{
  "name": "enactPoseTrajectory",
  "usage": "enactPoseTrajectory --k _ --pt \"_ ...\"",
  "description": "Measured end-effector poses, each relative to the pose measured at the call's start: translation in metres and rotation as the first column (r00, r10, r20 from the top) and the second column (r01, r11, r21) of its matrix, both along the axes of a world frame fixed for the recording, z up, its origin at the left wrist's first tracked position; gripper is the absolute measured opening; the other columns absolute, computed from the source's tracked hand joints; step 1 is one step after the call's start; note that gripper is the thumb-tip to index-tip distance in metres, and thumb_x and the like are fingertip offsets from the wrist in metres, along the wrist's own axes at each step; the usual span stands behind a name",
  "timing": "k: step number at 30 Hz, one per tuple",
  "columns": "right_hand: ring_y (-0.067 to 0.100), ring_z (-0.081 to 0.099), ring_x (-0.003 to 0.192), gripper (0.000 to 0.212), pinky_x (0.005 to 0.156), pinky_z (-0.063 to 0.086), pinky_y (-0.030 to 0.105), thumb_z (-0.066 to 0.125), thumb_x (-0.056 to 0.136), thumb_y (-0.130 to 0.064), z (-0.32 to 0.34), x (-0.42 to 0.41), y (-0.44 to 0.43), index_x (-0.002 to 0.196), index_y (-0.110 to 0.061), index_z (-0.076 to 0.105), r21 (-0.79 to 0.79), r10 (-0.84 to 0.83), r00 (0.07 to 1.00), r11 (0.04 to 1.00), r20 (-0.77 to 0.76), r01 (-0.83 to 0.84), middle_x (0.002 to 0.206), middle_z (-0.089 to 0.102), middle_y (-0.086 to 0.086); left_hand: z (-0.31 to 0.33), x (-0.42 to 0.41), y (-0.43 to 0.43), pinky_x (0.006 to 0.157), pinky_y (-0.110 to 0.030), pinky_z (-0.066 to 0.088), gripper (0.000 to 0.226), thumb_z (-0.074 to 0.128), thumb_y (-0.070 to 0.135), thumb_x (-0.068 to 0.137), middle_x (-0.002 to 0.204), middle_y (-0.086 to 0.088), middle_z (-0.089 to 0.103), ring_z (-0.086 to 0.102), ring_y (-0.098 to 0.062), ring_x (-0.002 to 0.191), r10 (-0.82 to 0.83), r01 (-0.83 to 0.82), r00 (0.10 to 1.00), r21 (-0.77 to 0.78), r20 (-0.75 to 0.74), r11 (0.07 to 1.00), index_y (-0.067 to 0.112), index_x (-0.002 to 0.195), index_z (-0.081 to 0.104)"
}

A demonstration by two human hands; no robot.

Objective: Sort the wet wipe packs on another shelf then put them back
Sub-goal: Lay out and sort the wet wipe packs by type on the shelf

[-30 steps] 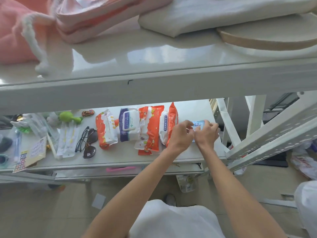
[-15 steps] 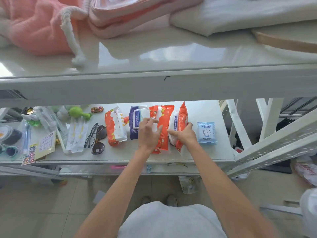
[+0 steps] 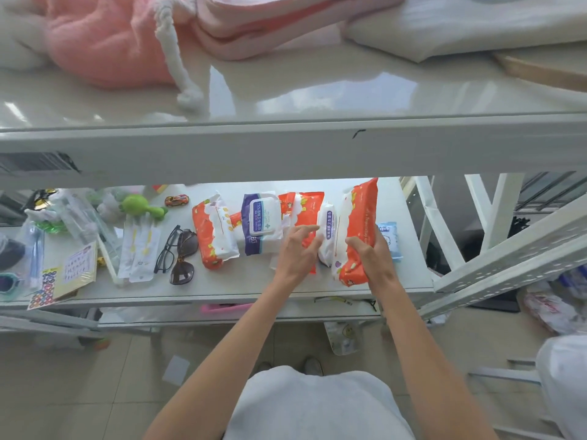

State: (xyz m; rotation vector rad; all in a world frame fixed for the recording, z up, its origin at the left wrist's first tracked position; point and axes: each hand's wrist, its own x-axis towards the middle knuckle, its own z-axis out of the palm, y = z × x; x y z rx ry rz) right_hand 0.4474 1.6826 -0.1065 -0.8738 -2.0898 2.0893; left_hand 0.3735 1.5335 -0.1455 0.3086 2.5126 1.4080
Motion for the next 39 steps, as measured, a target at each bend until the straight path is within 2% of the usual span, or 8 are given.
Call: enactPoseTrajectory --k 4,9,12,16,23,31,34,39 --pt "0.013 0.065 0.103 0.052 0.088 0.055 0.034 0.064 0.094 -0.035 0.008 0.001 -0.026 0.14 -0.029 0.041 0.18 0.13 0.991 0.976 -0.017 -0.125 0.12 0.061 -0.006 0.03 0.01 -0.003 0.1 -0.033 0.054 0.049 0.058 0.044 0.102 0.134 0.003 0.063 0.062 -0.016 0.123 -0.079 -0.041 0.949 0.368 0.305 0.929 0.021 0.145 0.057" --pt "0.023 0.075 0.091 0.033 0.083 0.063 0.046 0.068 0.094 -0.04 0.013 0.002 -0.029 0.122 -0.024 0.062 0.004 0.076 0.997 0.997 0.033 -0.076 0.104 0.075 0.002 0.037 0.008 0.002 0.055 -0.019 0.056 0.059 0.072 0.03 0.096 0.13 0.001 0.057 0.062 -0.013 0.112 0.025 -0.164 0.946 0.408 0.324 0.898 0.03 0.149 0.046" --pt "0.026 0.077 0.084 0.036 0.077 0.064 0.048 0.075 0.088 -0.044 0.01 -0.004 -0.001 0.114 -0.022 0.063 0.02 -0.008 0.998 1.0 0.061 0.007 0.101 0.076 0.005 0.032 0.004 0.01 0.067 -0.025 0.062 0.054 0.07 0.017 0.097 0.13 -0.004 0.065 0.068 -0.008 0.102 0.02 -0.173 0.946 0.451 0.324 0.876 0.019 0.147 0.049" --pt "0.029 0.076 0.086 0.047 0.084 0.06 0.056 0.084 0.078 -0.04 -0.001 -0.043 0.055 0.112 -0.011 0.068 -0.006 -0.104 0.994 0.994 0.045 0.105 0.099 0.077 0.009 0.018 0.0 0.032 0.102 -0.035 0.053 0.038 0.065 0.022 0.099 0.132 -0.013 0.062 0.061 -0.019 0.114 0.132 -0.137 0.99 0.092 0.051 0.986 0.011 0.135 0.058" --pt "0.032 0.074 0.096 0.037 0.09 0.059 0.048 0.078 0.087 -0.018 -0.052 -0.152 0.113 0.119 -0.004 0.068 0.102 -0.036 0.988 0.995 0.151 0.021 0.103 0.075 0.011 -0.007 -0.022 0.043 0.104 -0.043 0.041 0.038 0.054 0.031 0.102 0.135 -0.016 0.051 0.051 -0.034 0.123 0.139 -0.193 0.977 -0.392 -0.16 0.899 0.008 0.133 0.054" --pt "0.038 0.046 0.126 0.05 0.101 0.041 0.046 0.063 0.091 -0.042 -0.063 -0.169 0.098 0.128 -0.008 0.058 0.773 -0.03 0.917 0.549 0.398 -0.317 0.131 0.052 0.018 -0.019 -0.027 0.028 0.106 -0.043 0.045 0.03 0.057 0.013 0.099 0.13 -0.017 0.051 0.053 -0.034 0.122 0.142 -0.185 0.978 -0.315 -0.153 0.931 0.002 0.127 0.057" --pt "0.037 0.057 0.115 0.046 0.096 0.046 0.041 0.058 0.093 -0.042 -0.043 -0.154 0.073 0.123 -0.007 0.059 0.724 0.027 0.963 0.653 0.269 -0.221 0.122 0.061 0.02 -0.018 -0.025 0.021 0.106 -0.045 0.047 0.033 0.062 0.011 0.093 0.13 -0.017 0.049 0.053 -0.034 0.121 0.099 -0.141 0.985 -0.333 -0.14 0.932 0.0 0.125 0.056" --pt "0.03 0.069 0.093 0.086 0.083 0.059 0.045 0.054 0.073 -0.086 -0.049 -0.101 0.013 0.105 -0.007 0.061 0.473 0.267 0.809 0.699 0.523 -0.536 0.102 0.07 0.012 -0.015 -0.021 0.009 0.096 -0.04 0.051 0.032 0.064 0.007 0.094 0.124 -0.016 0.057 0.061 -0.031 0.109 0.031 -0.084 0.985 -0.31 -0.171 0.947 0.002 0.125 0.059"
